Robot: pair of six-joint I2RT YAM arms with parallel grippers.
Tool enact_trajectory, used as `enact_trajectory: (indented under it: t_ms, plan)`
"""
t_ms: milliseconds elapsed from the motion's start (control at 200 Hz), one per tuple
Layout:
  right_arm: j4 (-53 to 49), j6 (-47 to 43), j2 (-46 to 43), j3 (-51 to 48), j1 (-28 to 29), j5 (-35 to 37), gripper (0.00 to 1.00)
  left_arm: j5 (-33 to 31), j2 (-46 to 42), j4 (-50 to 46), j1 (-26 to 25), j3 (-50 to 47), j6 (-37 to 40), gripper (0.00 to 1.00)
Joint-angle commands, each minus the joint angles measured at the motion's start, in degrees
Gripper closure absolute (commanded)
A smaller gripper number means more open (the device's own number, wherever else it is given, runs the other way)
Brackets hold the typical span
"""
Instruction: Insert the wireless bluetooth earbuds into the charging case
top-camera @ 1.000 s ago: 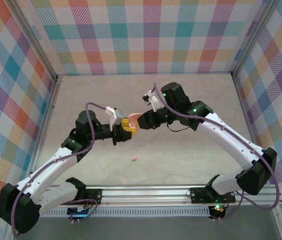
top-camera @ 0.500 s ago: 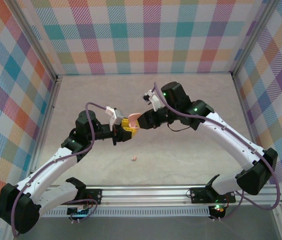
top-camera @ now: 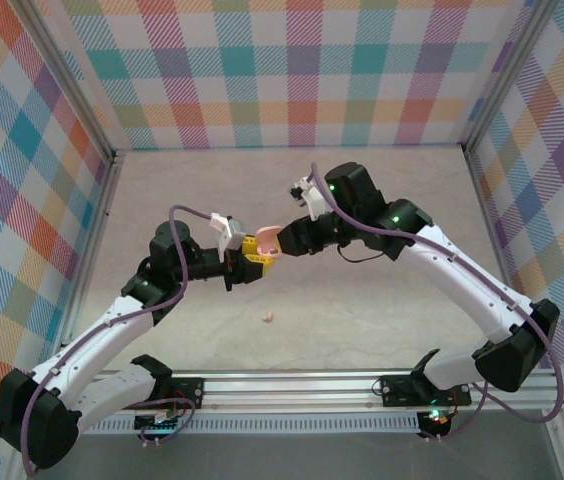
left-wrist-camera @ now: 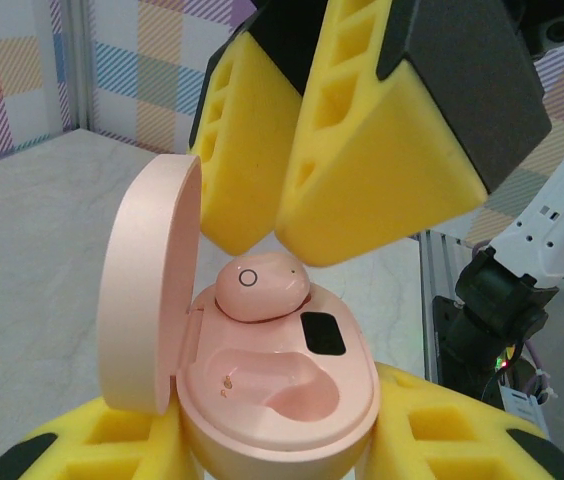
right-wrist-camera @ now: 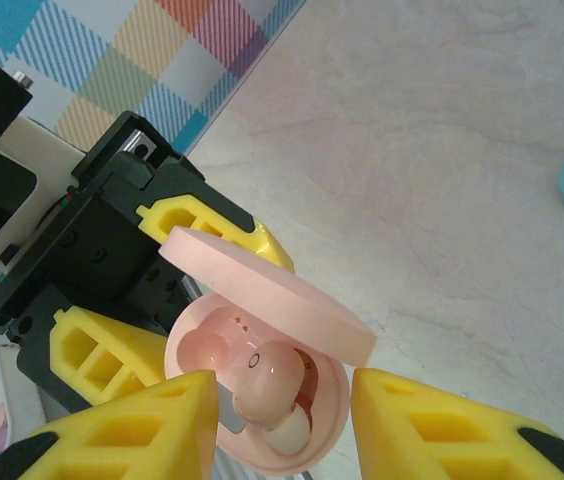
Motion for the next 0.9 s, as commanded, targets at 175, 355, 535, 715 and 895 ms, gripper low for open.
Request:
enact_trajectory:
  t_ms: [175, 355, 535, 715, 895]
  plan:
    - [-3.4, -2.2, -2.9, 3.7, 1.7, 6.9, 0.66, 1.3, -1.0, 2.7, -1.0, 0.6, 1.0, 0.95]
    - [-6.8, -7.5, -1.2, 6.6, 7.7, 14.8, 0.65, 1.1, -1.0, 2.7, -1.0, 0.7, 1.0, 0.95]
    - [-9.9, -10.6, 1.9, 9.2, 10.8, 19.9, 0.58, 1.1, -1.0, 2.5, -1.0, 0.9, 1.0, 0.95]
    - [-10.4, -12.0, 2.9, 9.8, 11.2, 21.7, 0.54, 1.1, -1.1, 2.4, -1.0, 0.9, 1.0, 0.95]
    - [-11.4, -12.5, 4.2, 10.5, 11.2, 22.2, 0.56, 1.3, -1.0, 2.4, -1.0, 1.0, 1.0, 0.95]
